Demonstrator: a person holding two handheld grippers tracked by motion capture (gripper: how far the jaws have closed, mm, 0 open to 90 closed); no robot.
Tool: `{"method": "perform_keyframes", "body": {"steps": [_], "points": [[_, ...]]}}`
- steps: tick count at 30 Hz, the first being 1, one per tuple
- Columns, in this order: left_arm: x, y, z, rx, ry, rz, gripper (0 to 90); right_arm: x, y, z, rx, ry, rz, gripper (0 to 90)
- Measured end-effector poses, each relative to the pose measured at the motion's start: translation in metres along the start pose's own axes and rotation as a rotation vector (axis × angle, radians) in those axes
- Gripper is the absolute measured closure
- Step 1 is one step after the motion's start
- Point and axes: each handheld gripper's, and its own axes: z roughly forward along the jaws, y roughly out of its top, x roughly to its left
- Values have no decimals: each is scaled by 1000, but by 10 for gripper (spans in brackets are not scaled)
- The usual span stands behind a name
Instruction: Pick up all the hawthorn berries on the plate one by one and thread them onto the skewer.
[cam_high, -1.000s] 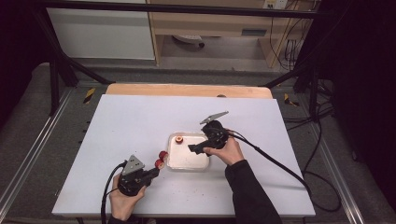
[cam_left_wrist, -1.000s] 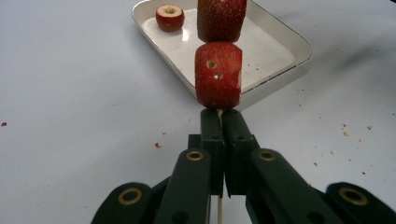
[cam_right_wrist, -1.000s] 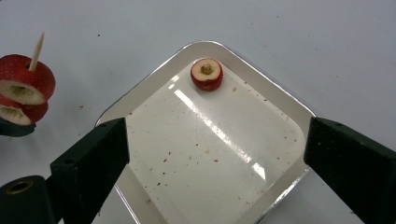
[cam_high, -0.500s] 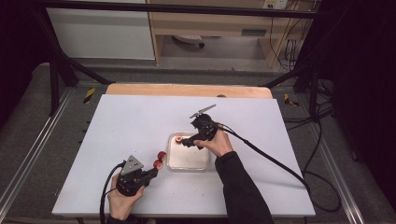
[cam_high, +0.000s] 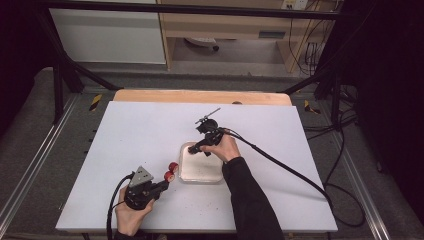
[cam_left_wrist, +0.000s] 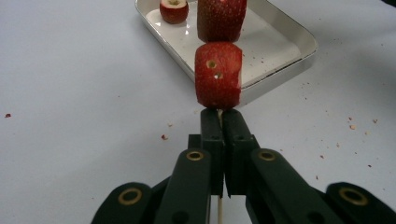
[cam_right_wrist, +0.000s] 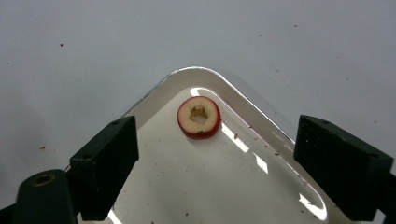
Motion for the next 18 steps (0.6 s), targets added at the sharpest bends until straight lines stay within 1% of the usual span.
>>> {"method": "perform_keyframes", "body": {"steps": [3,5,6,8,12,16,18], "points": [[0,0,0,0,-1,1,882,0,4,6,34,6,1,189],[1,-1,0,2,-2,-4,882,1,6,9,41,6,-4,214],[1,-1,0,2,-7,-5,882,0,8,10,49,13,-16,227],[1,0,0,2,-4,-4,882,0,10,12,55,24,-13,252],[0,0,1,4,-12,-8,882,0,14,17,90,15,-39,291],[0,0,2,8,-17,-4,882,3,17,22,111,29,-57,335],[0,0,2,8,-17,-2,882,4,18,25,130,18,-67,357]]}}
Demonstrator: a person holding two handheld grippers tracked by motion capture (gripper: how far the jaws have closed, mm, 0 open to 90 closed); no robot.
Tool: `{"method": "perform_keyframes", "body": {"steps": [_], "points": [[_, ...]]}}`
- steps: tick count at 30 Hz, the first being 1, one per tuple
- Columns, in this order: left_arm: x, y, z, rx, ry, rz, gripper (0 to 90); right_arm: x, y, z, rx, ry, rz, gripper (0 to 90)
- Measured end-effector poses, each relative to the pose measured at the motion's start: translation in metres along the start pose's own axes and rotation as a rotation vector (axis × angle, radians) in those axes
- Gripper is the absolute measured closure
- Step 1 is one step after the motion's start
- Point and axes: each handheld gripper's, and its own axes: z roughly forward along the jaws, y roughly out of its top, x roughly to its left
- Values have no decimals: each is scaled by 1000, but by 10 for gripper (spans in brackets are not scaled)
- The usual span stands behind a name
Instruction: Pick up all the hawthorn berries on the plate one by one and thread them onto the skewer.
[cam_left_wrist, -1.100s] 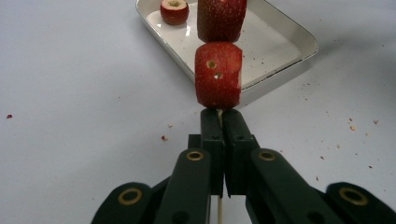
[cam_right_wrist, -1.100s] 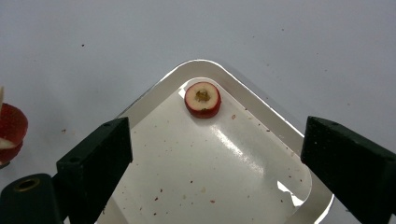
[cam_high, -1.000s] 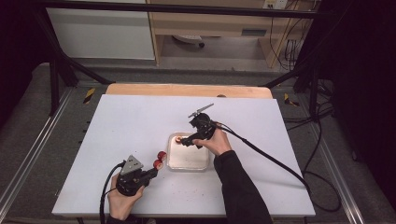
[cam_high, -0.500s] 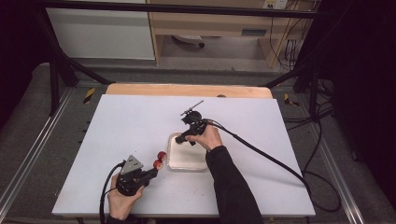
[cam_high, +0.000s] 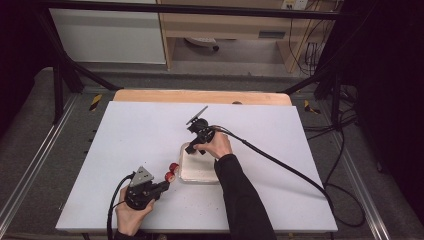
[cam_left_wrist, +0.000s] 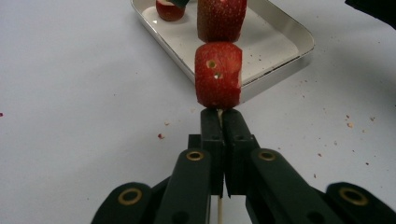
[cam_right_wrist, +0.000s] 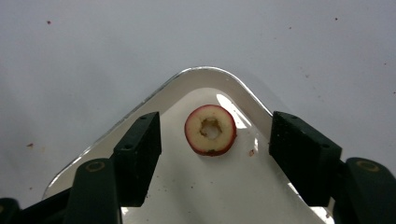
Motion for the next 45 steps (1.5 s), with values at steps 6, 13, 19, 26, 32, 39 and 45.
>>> {"method": "perform_keyframes", "body": {"steps": [6,13,19,26,32,39,45], "points": [[0,0,0,-1,-1,0,882,3,4,5,16,-5,-21,425],[0,0,1,3,-2,1,882,2,5,8,27,-10,-44,485],[0,0,1,5,-2,2,882,3,4,11,38,-7,-53,533],[-1,0,1,4,-3,3,882,3,4,12,44,-10,-47,610],[-1,0,1,4,-1,3,882,4,3,8,44,-15,-43,614],[-1,0,1,5,-1,5,882,10,2,-11,21,-20,-26,616],[-3,0,2,4,1,6,882,14,-5,-28,4,-29,-24,616]]}}
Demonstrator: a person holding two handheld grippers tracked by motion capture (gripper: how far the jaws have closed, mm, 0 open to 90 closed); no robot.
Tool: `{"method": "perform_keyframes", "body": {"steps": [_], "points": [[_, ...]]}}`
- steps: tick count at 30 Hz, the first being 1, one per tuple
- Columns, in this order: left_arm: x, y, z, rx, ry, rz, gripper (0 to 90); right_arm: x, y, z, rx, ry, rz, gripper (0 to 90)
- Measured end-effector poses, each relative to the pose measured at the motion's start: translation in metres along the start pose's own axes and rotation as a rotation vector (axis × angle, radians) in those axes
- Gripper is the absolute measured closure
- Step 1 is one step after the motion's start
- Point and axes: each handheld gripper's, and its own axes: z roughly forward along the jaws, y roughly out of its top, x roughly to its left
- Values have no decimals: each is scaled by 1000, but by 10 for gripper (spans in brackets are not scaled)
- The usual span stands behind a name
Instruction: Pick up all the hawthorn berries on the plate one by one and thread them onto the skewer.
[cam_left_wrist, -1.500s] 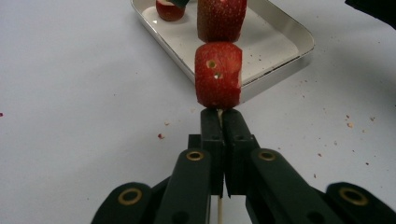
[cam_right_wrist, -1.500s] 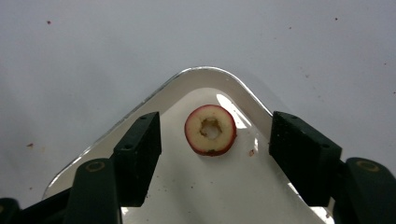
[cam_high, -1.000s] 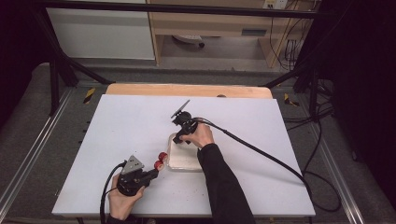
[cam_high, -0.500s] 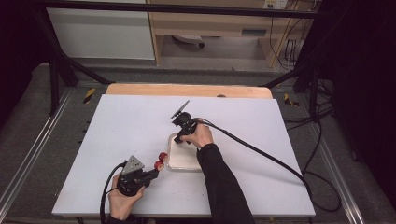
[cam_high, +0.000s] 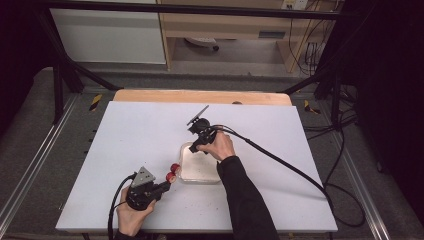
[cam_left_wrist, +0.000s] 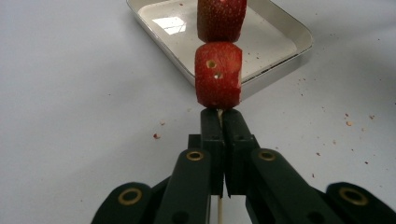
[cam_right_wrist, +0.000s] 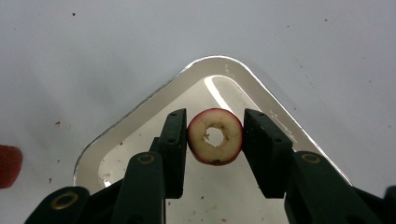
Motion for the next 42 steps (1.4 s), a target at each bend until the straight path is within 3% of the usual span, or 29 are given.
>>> {"method": "perform_keyframes", "body": {"steps": [10,23,25,26,30,31,42], "points": [[-4,2,2,0,-3,6,881,-3,-22,-27,-61,5,45,617],[-14,7,8,-5,-11,9,882,-4,-65,-54,-260,44,130,618],[-16,9,11,-35,-34,31,881,-4,-71,-57,-294,53,149,618],[-19,9,9,-15,-17,10,882,-4,-74,-58,-309,57,160,618],[-24,12,14,-45,-27,36,882,-5,-88,-60,-380,79,198,618],[-28,11,14,-29,-25,8,882,-5,-90,-61,-394,82,212,618],[-46,15,27,-49,-40,-48,882,-7,-119,-60,-606,119,329,618]]}}
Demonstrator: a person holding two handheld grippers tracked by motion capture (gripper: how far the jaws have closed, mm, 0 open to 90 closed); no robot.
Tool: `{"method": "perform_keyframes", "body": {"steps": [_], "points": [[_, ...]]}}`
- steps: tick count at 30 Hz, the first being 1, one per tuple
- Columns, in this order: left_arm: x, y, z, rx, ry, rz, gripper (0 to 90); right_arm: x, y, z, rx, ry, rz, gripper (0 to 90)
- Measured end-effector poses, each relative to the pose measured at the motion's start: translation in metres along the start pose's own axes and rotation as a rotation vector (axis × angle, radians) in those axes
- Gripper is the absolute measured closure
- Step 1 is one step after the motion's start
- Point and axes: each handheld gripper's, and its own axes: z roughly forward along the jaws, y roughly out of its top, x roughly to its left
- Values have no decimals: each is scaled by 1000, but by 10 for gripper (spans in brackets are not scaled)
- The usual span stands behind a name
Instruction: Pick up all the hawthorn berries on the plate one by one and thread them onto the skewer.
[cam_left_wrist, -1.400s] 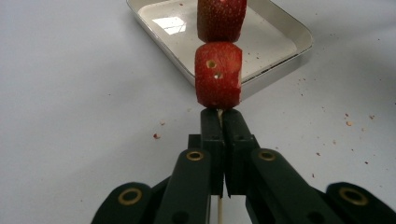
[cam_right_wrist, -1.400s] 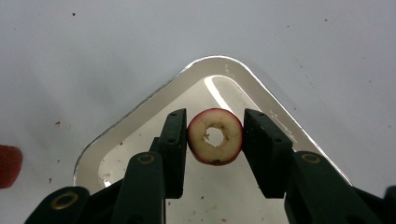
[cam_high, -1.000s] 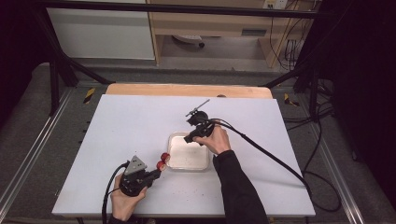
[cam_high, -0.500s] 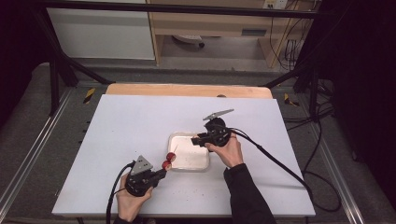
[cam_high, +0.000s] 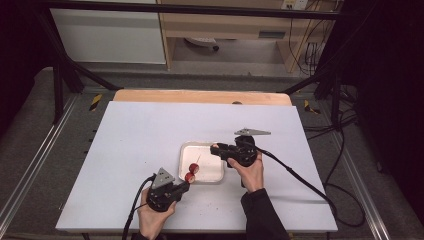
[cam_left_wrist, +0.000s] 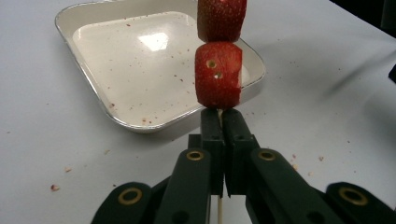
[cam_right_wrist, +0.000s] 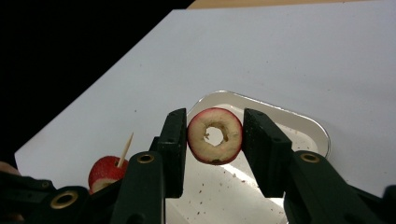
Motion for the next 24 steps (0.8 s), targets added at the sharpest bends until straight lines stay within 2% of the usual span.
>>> {"method": "perform_keyframes", "body": {"steps": [5,11,24], "points": [[-6,1,5,-3,0,-44,882,-2,-5,-3,-96,7,37,618],[-12,5,8,-29,2,-71,882,0,-9,-4,-206,17,70,618],[-23,9,17,-67,0,-102,882,9,-17,2,-361,50,118,619]]}}
